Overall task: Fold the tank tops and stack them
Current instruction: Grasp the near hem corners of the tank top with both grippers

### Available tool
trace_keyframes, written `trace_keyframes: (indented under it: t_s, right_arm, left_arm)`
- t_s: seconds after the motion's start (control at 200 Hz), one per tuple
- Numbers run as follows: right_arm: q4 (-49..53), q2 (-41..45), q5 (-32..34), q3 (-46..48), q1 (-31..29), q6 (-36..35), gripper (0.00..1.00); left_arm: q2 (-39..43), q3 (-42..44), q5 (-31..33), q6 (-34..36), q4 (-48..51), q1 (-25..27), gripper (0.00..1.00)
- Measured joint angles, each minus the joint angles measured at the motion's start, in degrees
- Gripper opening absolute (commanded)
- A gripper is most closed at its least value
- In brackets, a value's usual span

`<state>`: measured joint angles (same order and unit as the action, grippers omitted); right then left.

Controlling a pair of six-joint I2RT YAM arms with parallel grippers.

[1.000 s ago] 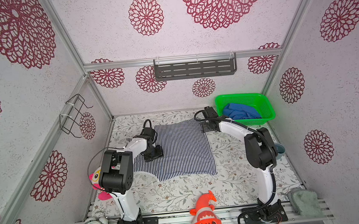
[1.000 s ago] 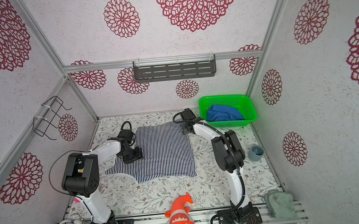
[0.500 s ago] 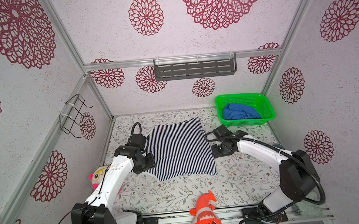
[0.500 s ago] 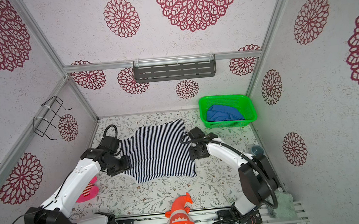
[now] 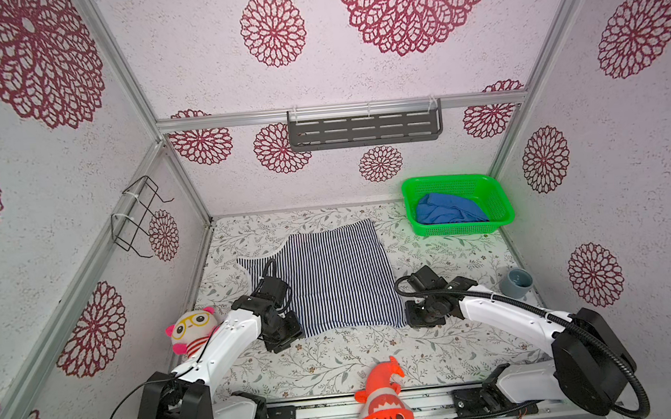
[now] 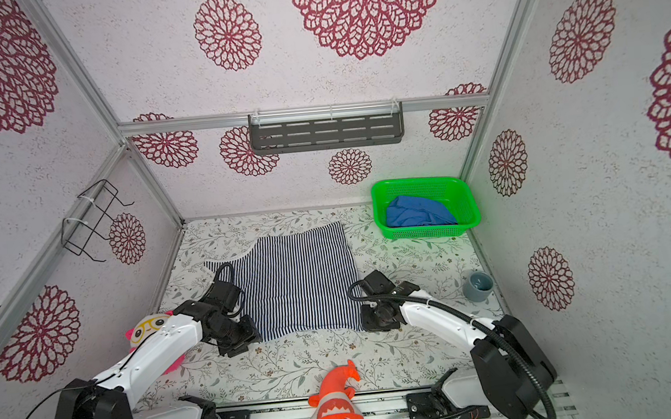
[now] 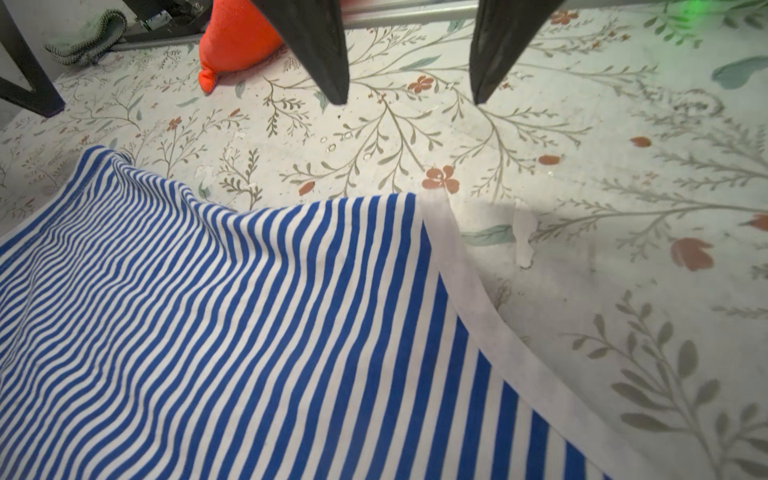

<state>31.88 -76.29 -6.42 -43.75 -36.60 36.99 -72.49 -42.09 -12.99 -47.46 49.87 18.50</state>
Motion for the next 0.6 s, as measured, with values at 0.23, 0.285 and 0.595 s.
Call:
trace_keyframes:
  t_s: [0.23,0.285,0.595]
  right_arm:
    - [-4.7,-0.4,-1.2,2.4,-0.2,3.4,0.29]
    - [-5.9,-0.9,-1.3,2.6,-0.2,3.8,0.29]
    - [-11.3,-3.3,-1.4,6.0,-0.2,5.6,0.27]
  left_arm:
    - [-2.2,1.9,1.5,-1.3,-2.6,0.0,0.57]
    - [-2.9,1.9,1.9,-1.5,-2.8,0.0,0.57]
    - [-5.5,1.9,2.6,-1.0,-3.0,0.0,0.51]
